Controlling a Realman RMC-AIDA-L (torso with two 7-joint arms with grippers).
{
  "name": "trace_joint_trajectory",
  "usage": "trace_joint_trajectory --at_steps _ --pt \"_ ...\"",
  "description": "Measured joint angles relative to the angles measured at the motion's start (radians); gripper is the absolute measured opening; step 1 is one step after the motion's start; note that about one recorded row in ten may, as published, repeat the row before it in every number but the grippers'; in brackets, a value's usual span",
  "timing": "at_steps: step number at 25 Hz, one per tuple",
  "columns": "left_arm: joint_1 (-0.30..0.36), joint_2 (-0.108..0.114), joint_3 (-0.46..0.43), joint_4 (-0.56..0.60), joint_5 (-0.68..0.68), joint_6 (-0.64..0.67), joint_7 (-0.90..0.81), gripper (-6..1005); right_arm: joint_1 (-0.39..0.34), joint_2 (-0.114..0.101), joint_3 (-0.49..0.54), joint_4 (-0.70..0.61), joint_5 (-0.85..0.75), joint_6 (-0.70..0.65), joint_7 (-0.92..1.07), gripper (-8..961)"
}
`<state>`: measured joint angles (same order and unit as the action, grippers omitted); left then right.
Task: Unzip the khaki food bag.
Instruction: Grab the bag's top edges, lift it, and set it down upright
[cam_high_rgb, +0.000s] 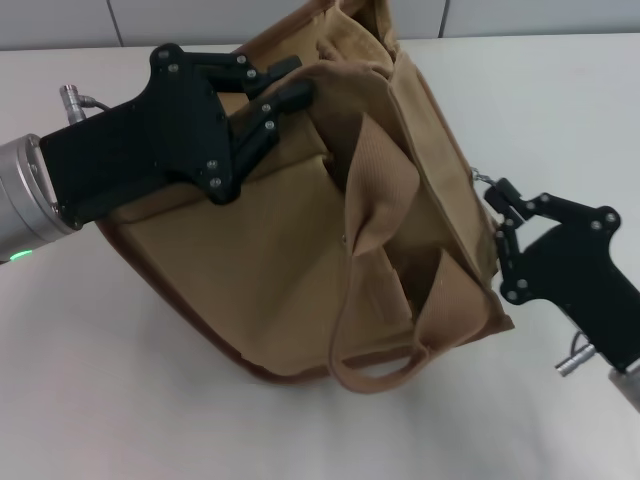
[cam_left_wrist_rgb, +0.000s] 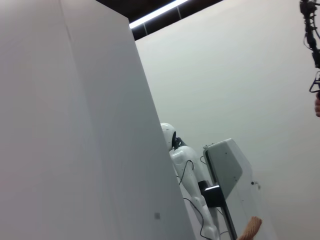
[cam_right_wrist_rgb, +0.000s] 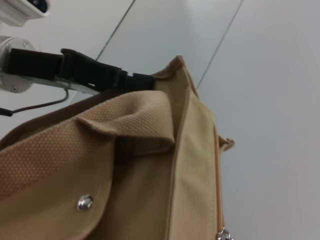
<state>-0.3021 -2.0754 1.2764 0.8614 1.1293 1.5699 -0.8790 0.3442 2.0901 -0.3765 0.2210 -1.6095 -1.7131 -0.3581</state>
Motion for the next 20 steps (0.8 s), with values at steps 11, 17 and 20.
trace_joint_trajectory --at_steps 11,17,20 --pt "0.011 0.002 -0.002 -0.029 -0.049 -0.024 0.005 91 -0.067 -0.004 0.045 -0.09 0.0 -0.041 0.123 8" --pt "0.024 0.003 -0.003 -0.045 -0.078 -0.024 0.009 91 -0.088 -0.005 0.062 -0.114 0.002 -0.042 0.145 8" --pt "0.026 0.003 -0.004 -0.05 -0.08 -0.024 0.009 91 -0.093 -0.005 0.064 -0.121 0.002 -0.042 0.147 8"
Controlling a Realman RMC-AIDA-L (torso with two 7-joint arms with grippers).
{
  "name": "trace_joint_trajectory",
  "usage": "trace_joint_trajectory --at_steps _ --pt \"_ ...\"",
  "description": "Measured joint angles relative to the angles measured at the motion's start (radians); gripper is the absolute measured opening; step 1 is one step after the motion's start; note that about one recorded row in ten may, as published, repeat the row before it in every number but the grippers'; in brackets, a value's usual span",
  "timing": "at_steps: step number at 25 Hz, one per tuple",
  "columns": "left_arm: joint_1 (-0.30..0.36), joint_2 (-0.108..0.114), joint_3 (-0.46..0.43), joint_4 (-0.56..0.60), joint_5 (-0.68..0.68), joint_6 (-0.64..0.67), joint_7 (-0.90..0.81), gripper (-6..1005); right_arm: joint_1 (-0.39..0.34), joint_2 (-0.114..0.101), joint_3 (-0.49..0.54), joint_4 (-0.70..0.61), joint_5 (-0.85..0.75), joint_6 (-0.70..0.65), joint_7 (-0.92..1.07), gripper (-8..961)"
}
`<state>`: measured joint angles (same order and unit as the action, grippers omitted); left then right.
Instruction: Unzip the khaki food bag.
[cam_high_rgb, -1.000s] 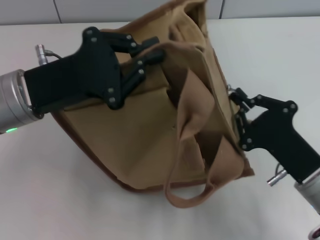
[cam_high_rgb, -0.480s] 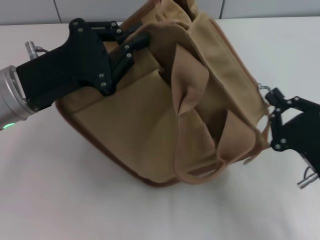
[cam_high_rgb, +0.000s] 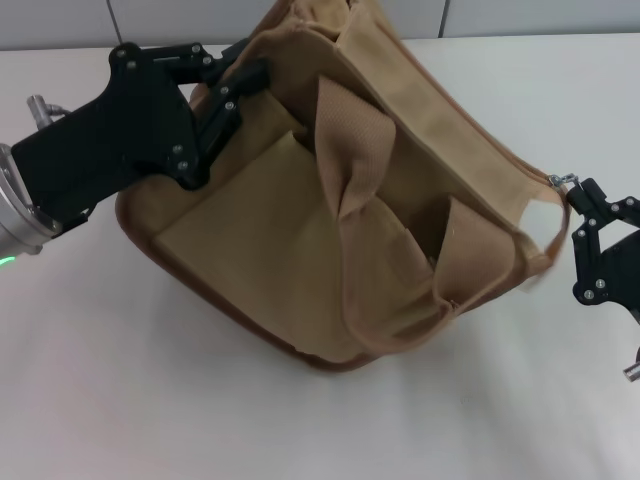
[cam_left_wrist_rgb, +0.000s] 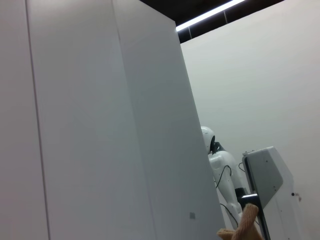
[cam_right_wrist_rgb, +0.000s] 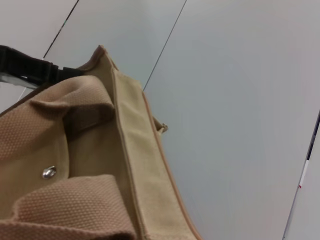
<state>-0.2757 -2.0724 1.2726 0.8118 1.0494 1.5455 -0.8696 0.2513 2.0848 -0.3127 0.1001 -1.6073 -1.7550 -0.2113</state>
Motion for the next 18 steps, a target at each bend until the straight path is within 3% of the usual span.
trace_joint_trajectory --at_steps 10,16,18 --pt "-0.007 -0.001 -0.007 -0.17 -0.027 0.047 0.04 92 0.019 0.0 -0.001 -0.001 -0.003 -0.055 0.054 9" --pt "0.038 0.003 -0.124 -0.356 -0.168 0.132 0.059 92 0.037 -0.002 -0.008 -0.054 -0.007 -0.098 0.241 64" --pt "0.059 0.005 -0.178 -0.397 -0.172 0.161 0.08 92 0.038 -0.002 -0.005 -0.084 -0.007 -0.117 0.319 150"
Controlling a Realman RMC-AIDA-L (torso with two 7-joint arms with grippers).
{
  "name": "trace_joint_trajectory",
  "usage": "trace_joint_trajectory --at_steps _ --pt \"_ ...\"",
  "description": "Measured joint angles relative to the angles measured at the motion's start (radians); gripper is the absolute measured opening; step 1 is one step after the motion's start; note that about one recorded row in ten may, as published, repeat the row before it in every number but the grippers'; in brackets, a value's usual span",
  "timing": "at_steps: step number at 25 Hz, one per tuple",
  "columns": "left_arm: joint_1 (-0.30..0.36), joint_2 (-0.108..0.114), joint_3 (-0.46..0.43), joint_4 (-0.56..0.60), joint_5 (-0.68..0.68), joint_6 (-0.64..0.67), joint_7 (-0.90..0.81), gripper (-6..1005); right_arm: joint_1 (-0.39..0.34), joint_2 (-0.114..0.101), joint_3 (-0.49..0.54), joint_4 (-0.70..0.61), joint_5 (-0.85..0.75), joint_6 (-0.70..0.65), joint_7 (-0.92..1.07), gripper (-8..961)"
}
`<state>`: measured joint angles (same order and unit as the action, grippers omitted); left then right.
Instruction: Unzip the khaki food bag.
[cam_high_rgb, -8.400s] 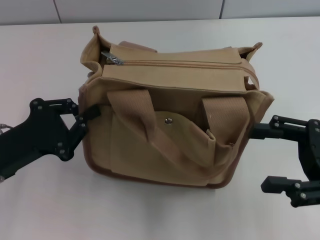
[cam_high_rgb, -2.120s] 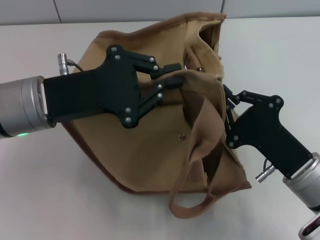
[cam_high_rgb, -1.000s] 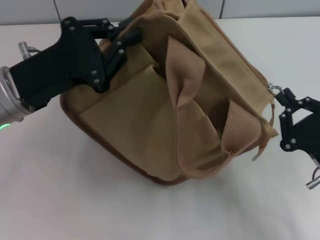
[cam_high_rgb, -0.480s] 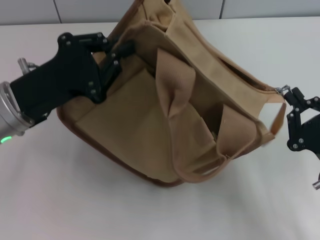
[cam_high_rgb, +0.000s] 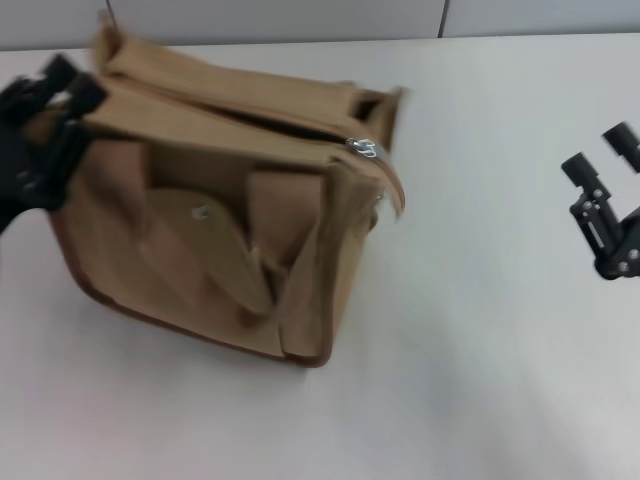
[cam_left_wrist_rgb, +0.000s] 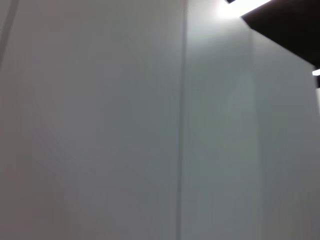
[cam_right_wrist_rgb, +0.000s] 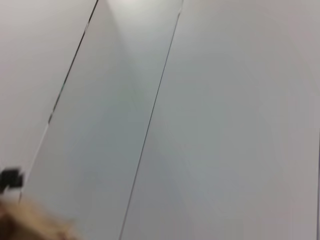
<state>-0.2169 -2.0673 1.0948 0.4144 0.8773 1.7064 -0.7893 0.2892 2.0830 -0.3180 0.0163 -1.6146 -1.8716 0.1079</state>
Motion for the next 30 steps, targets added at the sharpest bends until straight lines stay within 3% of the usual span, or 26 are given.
trace_joint_trajectory --at_steps 1,5,7,10,12,15,19,23,30 --pt "0.011 0.001 -0.02 -0.012 0.0 0.009 0.005 92 0.001 0.0 0.001 -0.015 0.0 -0.006 0.032 192" --pt "0.062 0.008 -0.053 -0.026 0.007 0.022 0.004 253 0.013 -0.001 -0.009 -0.091 -0.002 -0.024 0.188 356" --pt "0.08 0.029 -0.047 -0.023 0.036 0.046 -0.018 364 0.021 -0.002 -0.037 -0.151 -0.018 -0.03 0.29 433" --pt "0.083 0.087 -0.041 -0.019 0.127 0.137 -0.073 552 0.029 -0.004 -0.085 -0.264 -0.054 -0.068 0.517 544" --pt "0.072 0.139 -0.041 -0.008 0.215 0.213 -0.13 645 0.031 -0.005 -0.107 -0.343 -0.065 -0.132 0.686 610" --pt "0.053 0.192 -0.04 0.03 0.333 0.279 -0.21 745 0.034 -0.006 -0.158 -0.428 -0.089 -0.232 0.809 635" --pt "0.046 0.199 -0.047 0.09 0.417 0.281 -0.259 774 0.066 -0.013 -0.273 -0.517 -0.176 -0.3 0.885 669" --pt "0.03 0.198 -0.048 0.105 0.458 0.281 -0.274 781 0.114 -0.028 -0.364 -0.528 -0.211 -0.308 0.965 696" --pt "0.018 0.201 -0.049 0.115 0.467 0.283 -0.288 781 0.138 -0.027 -0.395 -0.532 -0.212 -0.307 0.987 706"
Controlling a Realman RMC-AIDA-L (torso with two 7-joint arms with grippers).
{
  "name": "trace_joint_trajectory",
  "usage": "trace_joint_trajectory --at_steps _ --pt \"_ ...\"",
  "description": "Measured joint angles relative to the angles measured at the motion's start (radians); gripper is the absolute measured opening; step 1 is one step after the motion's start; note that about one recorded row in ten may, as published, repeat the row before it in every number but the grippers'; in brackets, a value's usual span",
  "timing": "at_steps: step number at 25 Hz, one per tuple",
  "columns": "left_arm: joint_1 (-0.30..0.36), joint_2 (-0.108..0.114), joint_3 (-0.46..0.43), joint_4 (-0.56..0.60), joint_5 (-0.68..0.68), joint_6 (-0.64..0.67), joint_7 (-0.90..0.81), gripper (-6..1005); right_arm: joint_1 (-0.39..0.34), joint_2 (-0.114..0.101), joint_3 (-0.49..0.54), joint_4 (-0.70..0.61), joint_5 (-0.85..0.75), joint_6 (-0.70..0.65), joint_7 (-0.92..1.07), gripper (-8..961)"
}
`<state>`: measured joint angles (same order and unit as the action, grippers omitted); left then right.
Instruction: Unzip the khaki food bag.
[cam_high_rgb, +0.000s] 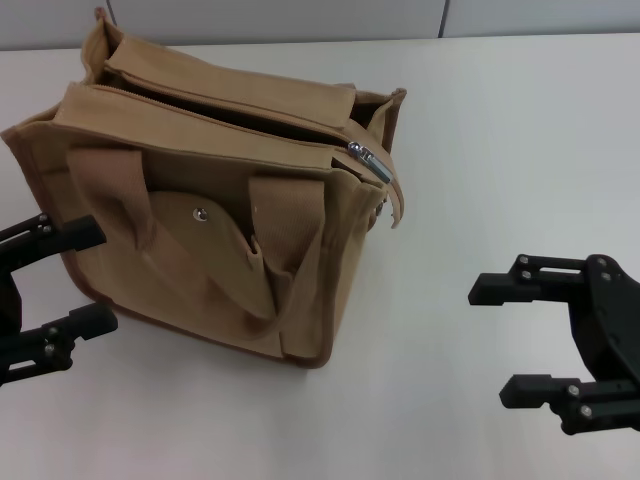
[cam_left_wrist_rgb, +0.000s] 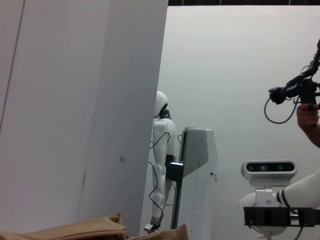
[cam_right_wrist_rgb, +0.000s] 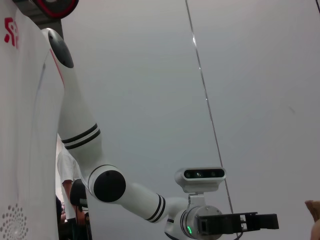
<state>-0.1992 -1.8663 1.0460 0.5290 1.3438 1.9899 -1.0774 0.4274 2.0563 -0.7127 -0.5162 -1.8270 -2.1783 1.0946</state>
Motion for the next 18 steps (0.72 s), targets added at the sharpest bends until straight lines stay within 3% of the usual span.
trace_joint_trajectory --at_steps 14,18 --pt "-0.015 -0.001 -0.004 0.004 0.0 0.004 -0.016 781 0.03 0.023 0.007 -0.022 0.008 0.027 0.036 705" --pt "-0.02 -0.015 -0.004 0.012 0.001 0.003 -0.014 781 0.054 0.025 0.006 -0.022 0.009 0.038 0.04 705"
